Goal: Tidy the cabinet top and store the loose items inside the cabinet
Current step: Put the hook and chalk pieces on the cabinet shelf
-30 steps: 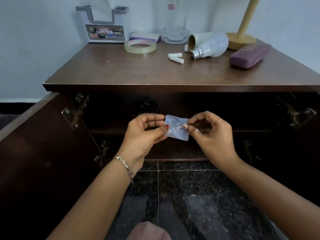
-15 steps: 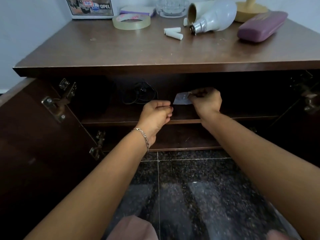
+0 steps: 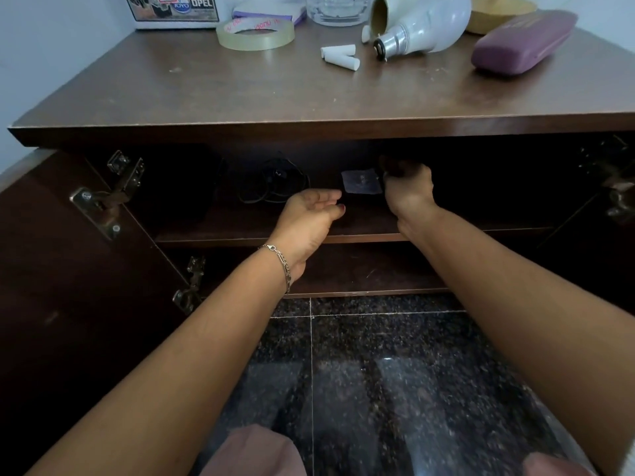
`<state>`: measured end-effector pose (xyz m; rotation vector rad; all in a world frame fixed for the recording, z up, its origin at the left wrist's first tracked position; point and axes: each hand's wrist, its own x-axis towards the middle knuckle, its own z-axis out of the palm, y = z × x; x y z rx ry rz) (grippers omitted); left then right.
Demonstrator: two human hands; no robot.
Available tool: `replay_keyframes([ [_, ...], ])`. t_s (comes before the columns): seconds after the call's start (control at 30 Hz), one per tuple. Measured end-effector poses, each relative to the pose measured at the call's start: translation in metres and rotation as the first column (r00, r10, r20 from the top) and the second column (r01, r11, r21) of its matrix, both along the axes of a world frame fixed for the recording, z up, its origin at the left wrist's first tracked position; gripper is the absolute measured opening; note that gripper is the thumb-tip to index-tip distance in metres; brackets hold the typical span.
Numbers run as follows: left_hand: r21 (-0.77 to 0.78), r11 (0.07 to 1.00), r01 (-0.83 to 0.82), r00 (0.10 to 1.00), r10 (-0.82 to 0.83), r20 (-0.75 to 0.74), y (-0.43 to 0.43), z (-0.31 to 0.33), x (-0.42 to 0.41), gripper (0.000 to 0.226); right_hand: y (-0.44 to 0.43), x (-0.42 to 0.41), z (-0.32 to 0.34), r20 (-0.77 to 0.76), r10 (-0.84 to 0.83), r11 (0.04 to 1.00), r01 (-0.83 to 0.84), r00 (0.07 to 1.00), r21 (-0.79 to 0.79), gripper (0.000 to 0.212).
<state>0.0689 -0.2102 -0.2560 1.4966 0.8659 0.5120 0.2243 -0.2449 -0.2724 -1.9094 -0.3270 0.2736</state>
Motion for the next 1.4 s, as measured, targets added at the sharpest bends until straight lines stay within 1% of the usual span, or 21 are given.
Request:
replay_keyframes([
  [0.1, 0.036, 0.999, 0.001, 1.000, -0.001, -0.007, -0.005, 0.004, -0.001, 0.032, -0.013, -0.006, 0.003, 0.039, -0.003, 1.000, 0.003, 0.999, -0.010, 0.023],
  [0.17, 0.090, 0.996, 0.011, 1.000, -0.011, -0.005, -0.011, 0.009, -0.004, 0.032, -0.026, -0.015, 0.004, 0.095, 0.042, 0.998, -0.047, 0.995, 0.044, 0.017],
  [0.23, 0.154, 0.988, 0.029, 0.999, -0.032, 0.016, -0.018, 0.019, -0.011, 0.034, -0.038, -0.030, 0.010, 0.144, 0.148, 0.976, -0.168, 0.978, 0.140, 0.020],
  [0.3, 0.235, 0.972, 0.031, 0.997, -0.046, 0.058, -0.024, 0.033, -0.022, 0.037, -0.050, -0.041, 0.021, 0.196, 0.255, 0.935, -0.293, 0.947, 0.200, 0.022],
  [0.37, 0.340, 0.940, 0.002, 0.994, -0.038, 0.099, -0.029, 0.052, -0.035, 0.033, -0.062, -0.052, 0.036, 0.305, 0.323, 0.888, -0.399, 0.896, 0.230, 0.014],
  [0.4, 0.387, 0.922, -0.021, 0.993, -0.027, 0.118, -0.031, 0.062, -0.042, 0.028, -0.069, -0.057, 0.045, 0.417, 0.334, 0.867, -0.449, 0.845, 0.214, 0.011],
  [0.43, 0.425, 0.904, -0.046, 0.990, -0.016, 0.140, -0.033, 0.073, -0.049, 0.023, -0.076, -0.062, 0.053, 0.551, 0.326, 0.855, -0.489, 0.768, 0.175, 0.015],
  [0.47, 0.456, 0.887, -0.069, 0.986, -0.009, 0.166, -0.035, 0.084, -0.054, 0.020, -0.081, -0.065, 0.061, 0.677, 0.309, 0.843, -0.522, 0.668, 0.130, 0.020],
  [0.5, 0.486, 0.869, -0.092, 0.982, 0.000, 0.187, -0.036, 0.095, -0.058, 0.018, -0.086, -0.069, 0.069, 0.770, 0.283, 0.833, -0.545, 0.572, 0.098, 0.023],
  [0.57, 0.523, 0.842, -0.133, 0.975, 0.015, 0.223, -0.033, 0.117, -0.060, 0.014, -0.090, -0.075, 0.086, 0.871, 0.216, 0.826, -0.558, 0.442, 0.078, 0.026],
  [0.6, 0.513, 0.846, -0.148, 0.970, 0.023, 0.243, -0.029, 0.127, -0.059, 0.013, -0.090, -0.077, 0.095, 0.900, 0.176, 0.833, -0.548, 0.399, 0.080, 0.026],
  [0.67, 0.471, 0.868, -0.157, 0.967, 0.037, 0.253, -0.017, 0.140, -0.052, 0.011, -0.087, -0.076, 0.111, 0.928, 0.131, 0.858, -0.508, 0.349, 0.071, 0.024],
  [0.7, 0.456, 0.876, -0.156, 0.969, 0.046, 0.243, -0.011, 0.144, -0.048, 0.011, -0.083, -0.073, 0.119, 0.929, 0.142, 0.875, -0.481, 0.343, 0.044, 0.021],
  [0.77, 0.468, 0.872, -0.145, 0.980, 0.062, 0.188, 0.004, 0.145, -0.038, 0.012, -0.074, -0.062, 0.134, 0.899, 0.247, 0.908, -0.411, 0.362, -0.084, 0.014],
  [0.83, 0.546, 0.832, -0.095, 0.995, 0.074, 0.061, 0.019, 0.142, -0.027, 0.015, -0.062, -0.051, 0.147, 0.835, 0.388, 0.896, -0.371, 0.390, -0.243, 0.020],
  [0.87, 0.591, 0.804, -0.070, 0.996, 0.089, -0.003, 0.026, 0.141, -0.021, 0.020, -0.055, -0.047, 0.151, 0.801, 0.442, 0.881, -0.362, 0.403, -0.304, 0.024],
  [0.93, 0.657, 0.753, -0.023, 0.987, 0.121, -0.105, 0.040, 0.142, -0.008, 0.032, -0.041, -0.045, 0.159, 0.753, 0.499, 0.863, -0.329, 0.428, -0.385, 0.031],
  [1.07, 0.783, 0.597, 0.171, 0.932, 0.160, -0.326, 0.060, 0.149, 0.014, 0.047, -0.016, -0.041, 0.163, 0.700, 0.514, 0.854, -0.223, 0.496, -0.469, 0.032],
  [1.17, 0.808, 0.514, 0.289, 0.899, 0.145, -0.414, 0.066, 0.145, 0.025, 0.051, -0.009, -0.035, 0.160, 0.700, 0.515, 0.844, -0.149, 0.494, -0.515, 0.029],
  [1.27, 0.821, 0.438, 0.367, 0.882, 0.119, -0.457, 0.068, 0.141, 0.030, 0.057, -0.007, -0.035, 0.158, 0.719, 0.520, 0.842, -0.135, 0.462, -0.522, 0.026],
  [1.4, 0.838, 0.430, 0.336, 0.891, 0.145, -0.431, 0.069, 0.145, 0.030, 0.049, -0.005, -0.035, 0.158, 0.724, 0.516, 0.847, -0.145, 0.457, -0.512, 0.023],
])
